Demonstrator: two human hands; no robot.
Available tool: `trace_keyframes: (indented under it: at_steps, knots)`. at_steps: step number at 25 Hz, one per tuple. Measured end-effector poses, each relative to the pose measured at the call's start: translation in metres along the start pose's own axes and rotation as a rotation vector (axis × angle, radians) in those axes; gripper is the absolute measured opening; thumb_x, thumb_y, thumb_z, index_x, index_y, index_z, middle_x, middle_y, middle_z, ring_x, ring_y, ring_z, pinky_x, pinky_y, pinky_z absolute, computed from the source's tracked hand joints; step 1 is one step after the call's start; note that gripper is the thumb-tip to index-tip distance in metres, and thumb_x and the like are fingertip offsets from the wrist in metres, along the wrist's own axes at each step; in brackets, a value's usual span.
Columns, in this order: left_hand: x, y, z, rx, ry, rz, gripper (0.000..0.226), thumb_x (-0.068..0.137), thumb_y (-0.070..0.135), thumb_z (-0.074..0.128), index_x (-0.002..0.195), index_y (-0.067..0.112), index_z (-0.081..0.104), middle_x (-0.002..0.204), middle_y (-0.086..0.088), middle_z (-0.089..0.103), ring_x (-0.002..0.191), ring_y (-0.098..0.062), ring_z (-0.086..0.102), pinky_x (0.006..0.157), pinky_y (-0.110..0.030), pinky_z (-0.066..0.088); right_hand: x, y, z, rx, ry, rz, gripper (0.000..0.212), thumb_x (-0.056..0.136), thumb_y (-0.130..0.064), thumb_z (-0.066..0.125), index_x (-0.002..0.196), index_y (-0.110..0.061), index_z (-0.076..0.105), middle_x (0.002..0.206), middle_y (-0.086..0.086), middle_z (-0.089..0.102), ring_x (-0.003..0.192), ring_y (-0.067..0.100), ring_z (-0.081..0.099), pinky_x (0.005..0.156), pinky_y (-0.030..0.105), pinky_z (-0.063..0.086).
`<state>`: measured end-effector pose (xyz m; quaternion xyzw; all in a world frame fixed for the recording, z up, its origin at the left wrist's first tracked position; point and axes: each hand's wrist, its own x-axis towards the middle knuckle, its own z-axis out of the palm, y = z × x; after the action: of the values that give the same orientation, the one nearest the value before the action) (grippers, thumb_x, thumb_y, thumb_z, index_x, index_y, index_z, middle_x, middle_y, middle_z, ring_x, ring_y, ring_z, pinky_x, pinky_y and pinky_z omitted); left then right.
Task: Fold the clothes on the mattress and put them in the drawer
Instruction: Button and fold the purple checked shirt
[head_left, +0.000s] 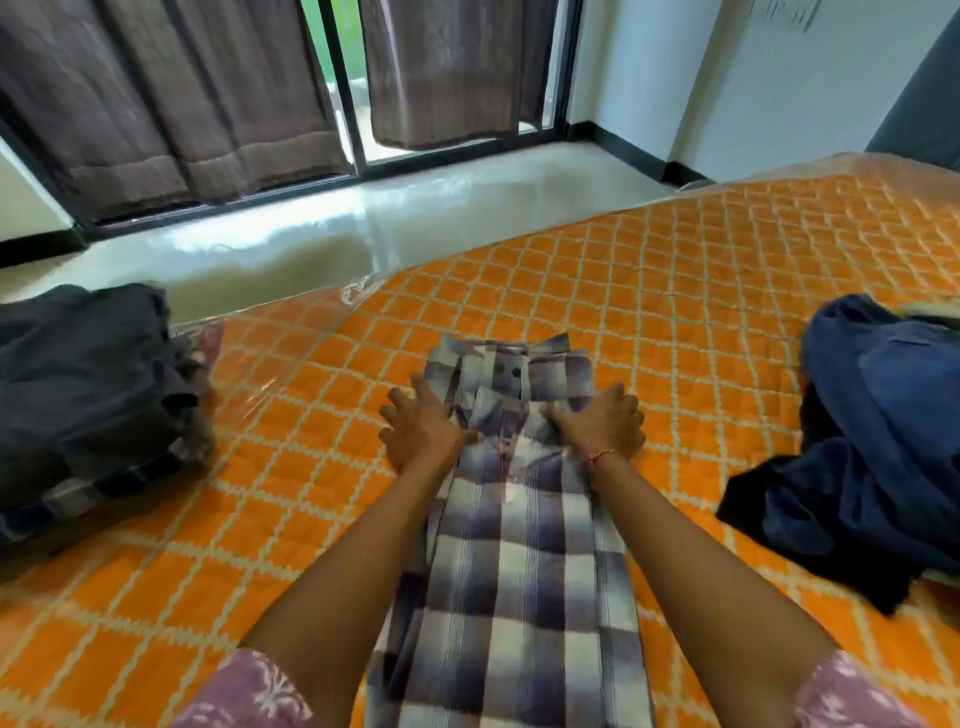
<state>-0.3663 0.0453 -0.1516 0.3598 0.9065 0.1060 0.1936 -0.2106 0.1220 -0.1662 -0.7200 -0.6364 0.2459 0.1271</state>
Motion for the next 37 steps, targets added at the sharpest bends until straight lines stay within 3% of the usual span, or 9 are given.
trace_keyframes:
  at_steps: [5, 9, 14, 21, 25, 30, 33, 35, 37]
  knots:
    - [0.052, 0.037, -0.003, -0.367, -0.118, -0.15, 0.098, 0.074, 0.024, 0.081, 0.145, 0.003, 0.017, 0.144, -0.021, 0.036, 0.129, -0.039, 0.041, 0.1, -0.046, 0.043, 0.058, -0.019, -0.001, 0.295, -0.26, 0.174, 0.091, 0.07, -0.024, 0.084, 0.139, 0.006, 0.032, 0.139, 0.02, 0.042, 0.128, 0.039, 0.042, 0.1, 0.045, 0.044]
    - [0.048, 0.036, -0.024, -0.893, -0.32, -0.128, 0.071, 0.075, -0.004, 0.075, 0.135, -0.008, 0.036, 0.135, -0.022, 0.048, 0.119, -0.036, 0.051, 0.082, -0.033, 0.048, 0.063, -0.034, -0.018, 0.747, -0.547, 0.279, 0.029, 0.081, -0.001, 0.071, 0.106, 0.008, 0.06, 0.115, 0.02, 0.059, 0.112, 0.04, 0.056, 0.093, 0.049, 0.048]
    - [0.037, 0.02, -0.07, -1.011, -0.277, 0.143, 0.032, 0.076, -0.006, 0.072, 0.107, -0.003, 0.064, 0.081, -0.005, 0.065, 0.073, -0.019, 0.063, 0.055, -0.021, 0.054, 0.048, -0.056, -0.067, 0.9, -0.25, -0.119, 0.02, 0.079, 0.013, 0.063, 0.093, -0.001, 0.063, 0.079, 0.01, 0.061, 0.072, 0.028, 0.058, 0.067, 0.04, 0.053]
    - [-0.035, -0.006, -0.113, -1.099, -0.194, 0.417, 0.039, 0.076, -0.014, 0.067, 0.111, -0.001, 0.06, 0.089, -0.003, 0.065, 0.071, -0.003, 0.064, 0.067, -0.021, 0.055, -0.047, -0.032, -0.12, 1.094, -0.109, -0.458, 0.033, 0.078, 0.013, 0.065, 0.101, -0.01, 0.062, 0.095, 0.007, 0.067, 0.084, 0.009, 0.065, 0.072, 0.027, 0.055]
    - [-0.096, -0.103, -0.066, -0.667, -0.066, 0.841, 0.029, 0.067, 0.025, 0.072, 0.094, 0.024, 0.061, 0.085, 0.002, 0.067, 0.079, -0.004, 0.064, 0.074, -0.032, 0.055, -0.142, 0.07, -0.09, 0.573, -0.076, -0.772, 0.038, 0.078, 0.018, 0.06, 0.095, -0.013, 0.072, 0.092, -0.003, 0.071, 0.085, 0.0, 0.065, 0.068, 0.012, 0.047]
    - [-0.155, -0.175, -0.006, 0.378, 0.222, 1.145, 0.015, 0.071, 0.019, 0.067, 0.084, 0.025, 0.071, 0.088, 0.002, 0.071, 0.08, -0.017, 0.068, 0.085, -0.04, 0.05, -0.193, 0.157, -0.042, -0.242, -0.188, -1.01, 0.068, 0.061, 0.002, 0.068, 0.125, -0.022, 0.062, 0.133, -0.003, 0.057, 0.131, 0.011, 0.037, 0.1, 0.043, 0.046]
    - [-0.154, -0.168, -0.029, 0.483, -0.041, 0.971, 0.03, 0.085, 0.006, 0.057, 0.106, 0.023, 0.07, 0.113, 0.0, 0.069, 0.096, -0.022, 0.066, 0.086, -0.037, 0.049, -0.198, 0.147, -0.073, -0.414, -0.557, -0.907, 0.062, 0.088, -0.023, 0.048, 0.148, -0.027, 0.031, 0.155, -0.01, 0.012, 0.143, 0.008, 0.001, 0.117, 0.05, 0.016]
    - [-0.15, -0.153, -0.044, 0.353, -0.259, 0.793, 0.032, 0.093, 0.016, 0.047, 0.119, 0.026, 0.063, 0.126, 0.0, 0.062, 0.109, -0.023, 0.06, 0.088, -0.036, 0.047, -0.19, 0.126, -0.097, -0.377, -0.774, -0.774, 0.053, 0.096, -0.031, 0.05, 0.146, -0.026, 0.036, 0.156, -0.01, 0.015, 0.145, 0.01, 0.011, 0.117, 0.04, 0.018]
    - [-0.155, -0.138, -0.036, 0.157, -0.09, 0.798, 0.043, 0.094, 0.04, 0.038, 0.127, 0.022, 0.058, 0.136, -0.004, 0.055, 0.124, -0.026, 0.051, 0.101, -0.042, 0.039, -0.182, 0.099, -0.094, -0.169, -0.55, -0.715, 0.047, 0.096, -0.037, 0.052, 0.139, -0.021, 0.046, 0.151, -0.002, 0.035, 0.139, 0.017, 0.032, 0.109, 0.032, 0.029]
